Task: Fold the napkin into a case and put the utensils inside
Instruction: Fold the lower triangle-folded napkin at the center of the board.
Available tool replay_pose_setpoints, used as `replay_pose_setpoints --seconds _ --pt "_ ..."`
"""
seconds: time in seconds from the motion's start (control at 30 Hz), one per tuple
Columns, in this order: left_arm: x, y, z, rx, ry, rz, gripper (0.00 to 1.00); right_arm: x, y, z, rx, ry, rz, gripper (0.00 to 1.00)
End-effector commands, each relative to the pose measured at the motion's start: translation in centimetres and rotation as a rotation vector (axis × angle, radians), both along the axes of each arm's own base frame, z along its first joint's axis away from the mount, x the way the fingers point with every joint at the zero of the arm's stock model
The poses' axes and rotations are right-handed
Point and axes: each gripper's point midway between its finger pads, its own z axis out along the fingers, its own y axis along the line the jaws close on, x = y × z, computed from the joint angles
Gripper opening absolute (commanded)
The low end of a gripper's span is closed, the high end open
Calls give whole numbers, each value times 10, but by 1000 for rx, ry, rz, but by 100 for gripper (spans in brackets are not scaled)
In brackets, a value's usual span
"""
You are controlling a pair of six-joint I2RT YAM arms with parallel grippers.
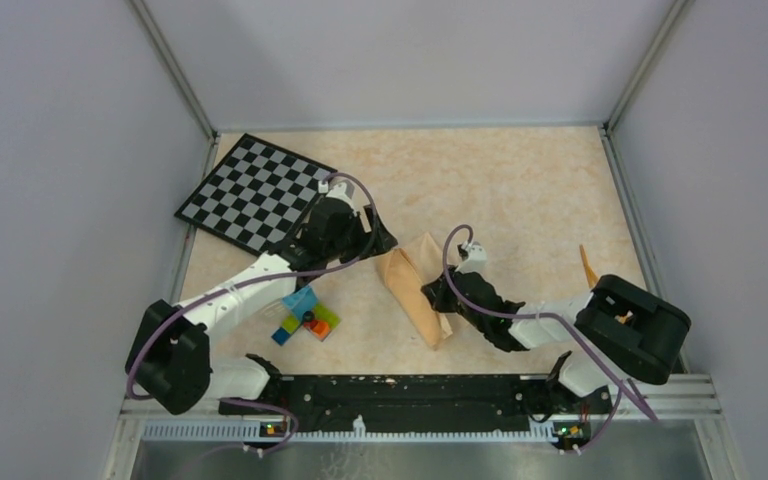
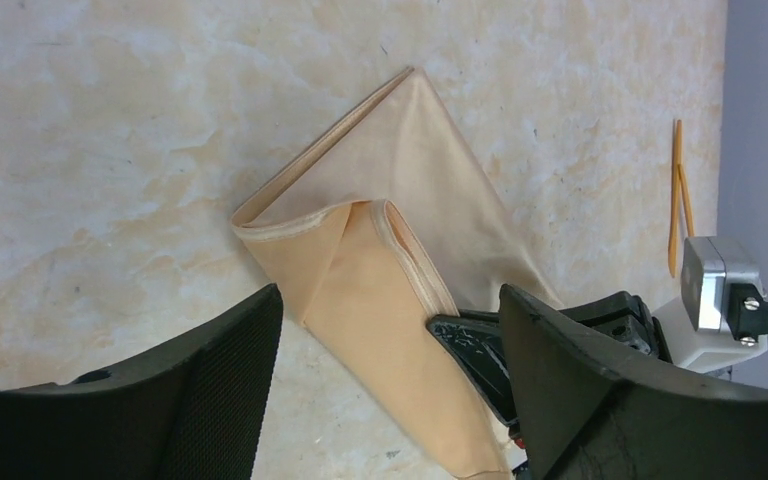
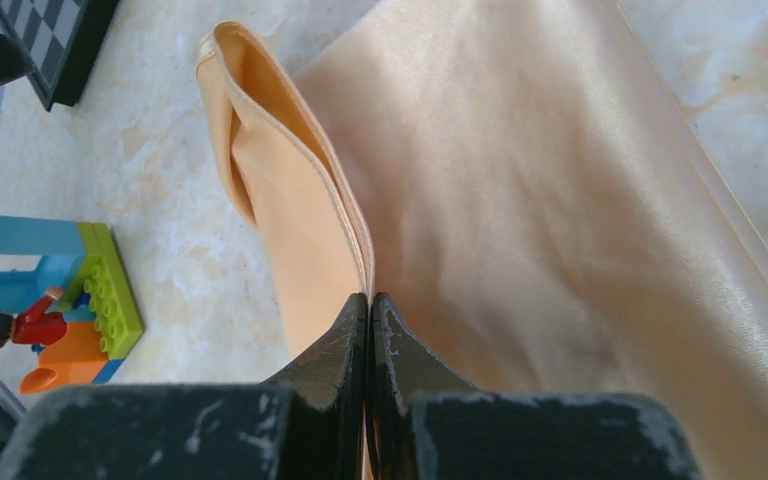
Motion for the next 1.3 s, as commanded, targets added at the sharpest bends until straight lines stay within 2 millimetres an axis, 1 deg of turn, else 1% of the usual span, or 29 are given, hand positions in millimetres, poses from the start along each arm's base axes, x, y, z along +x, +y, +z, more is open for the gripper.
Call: replay_pose_setpoints --seconds 0.0,0.03,0.1,0.17,0.27,0.37,0.47,0.6,0.7,0.87,0.97,1.07,1.27 --pt "6 -19 13 -103 -58 -58 80 4 -7 5 16 -3 -61 0" --pt "5 -20 7 -103 -39 -63 76 4 -9 3 8 1 -66 0" --pt "8 -25 6 -132 -44 -76 64 5 -10 2 4 0 -70 0" --pt "10 -27 -1 -140 -30 -76 57 5 -10 2 7 -4 -63 0" --pt "12 -30 -6 -155 -15 -85 47 8 -4 2 9 -10 -21 0" --pt "9 -33 -12 -163 13 -102 44 10 2 5 23 -26 22 0" --pt "5 -32 -21 -162 36 -98 40 13 7 1 14 -16 53 0" --pt "2 -34 -26 -192 44 -102 30 10 12 -3 27 -5 81 0" --pt "1 -36 -33 -190 63 -110 28 9 16 -3 39 -6 100 0" --pt "2 -38 -43 -193 78 -109 25 10 21 4 55 -24 118 0" --pt "3 -37 -48 -187 84 -99 22 12 21 4 42 -23 113 0" --pt "5 -35 -57 -176 94 -80 16 13 21 2 38 -21 111 0" --pt "7 -34 -69 -173 109 -75 11 15 16 -4 27 -6 98 0"
